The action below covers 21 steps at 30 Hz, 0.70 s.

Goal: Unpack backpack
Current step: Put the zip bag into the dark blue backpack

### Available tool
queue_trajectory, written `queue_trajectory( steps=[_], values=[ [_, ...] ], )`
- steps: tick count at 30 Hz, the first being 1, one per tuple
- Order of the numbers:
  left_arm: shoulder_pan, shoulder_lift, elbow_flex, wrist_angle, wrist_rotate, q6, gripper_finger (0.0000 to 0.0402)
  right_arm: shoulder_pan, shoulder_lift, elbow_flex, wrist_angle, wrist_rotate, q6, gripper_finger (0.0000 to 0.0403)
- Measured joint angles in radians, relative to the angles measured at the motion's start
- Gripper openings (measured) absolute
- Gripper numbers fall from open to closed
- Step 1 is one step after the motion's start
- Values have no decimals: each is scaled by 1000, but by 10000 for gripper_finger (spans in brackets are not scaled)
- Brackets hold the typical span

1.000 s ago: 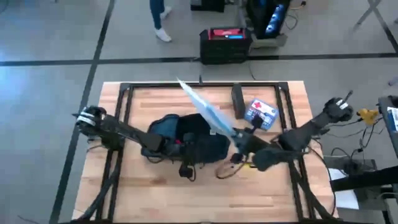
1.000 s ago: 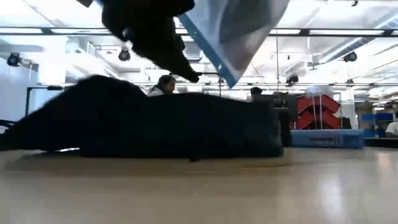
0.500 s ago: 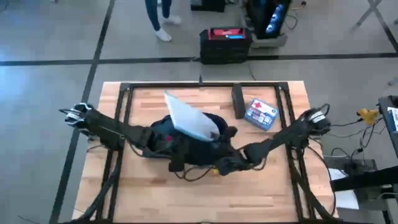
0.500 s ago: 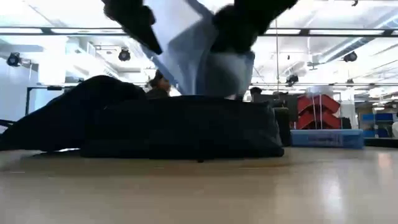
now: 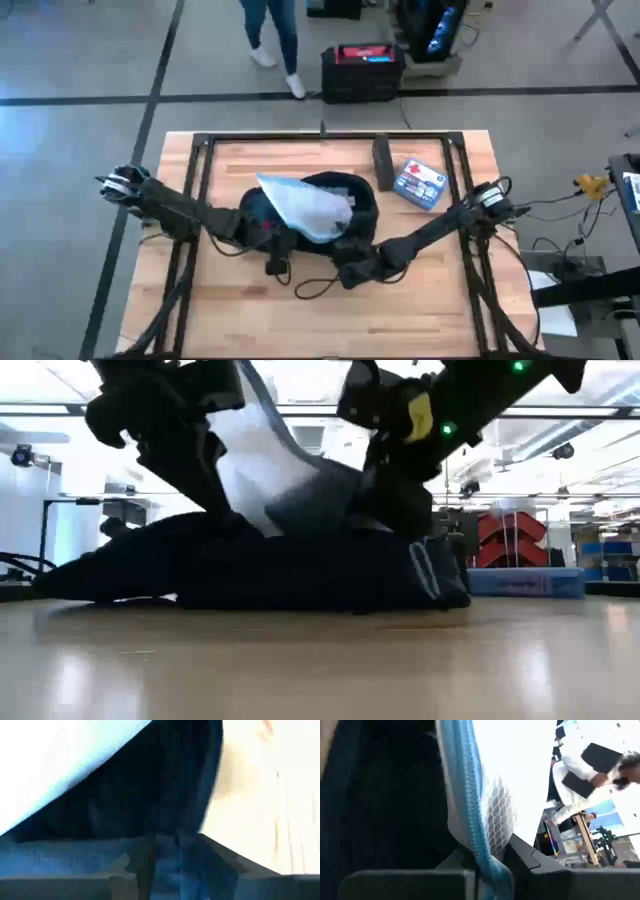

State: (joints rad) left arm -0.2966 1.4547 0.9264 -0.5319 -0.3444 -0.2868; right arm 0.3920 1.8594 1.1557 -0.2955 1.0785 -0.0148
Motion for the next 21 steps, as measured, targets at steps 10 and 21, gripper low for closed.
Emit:
queue_trajectory(
  steps=[10, 21],
  values=[
    [-22, -19, 9, -98, 40, -92, 116, 5, -34, 0, -45, 33, 20, 35],
    [-160, -2, -49, -152, -231, -101, 116, 4, -36, 0, -46, 22, 48, 35]
  ],
)
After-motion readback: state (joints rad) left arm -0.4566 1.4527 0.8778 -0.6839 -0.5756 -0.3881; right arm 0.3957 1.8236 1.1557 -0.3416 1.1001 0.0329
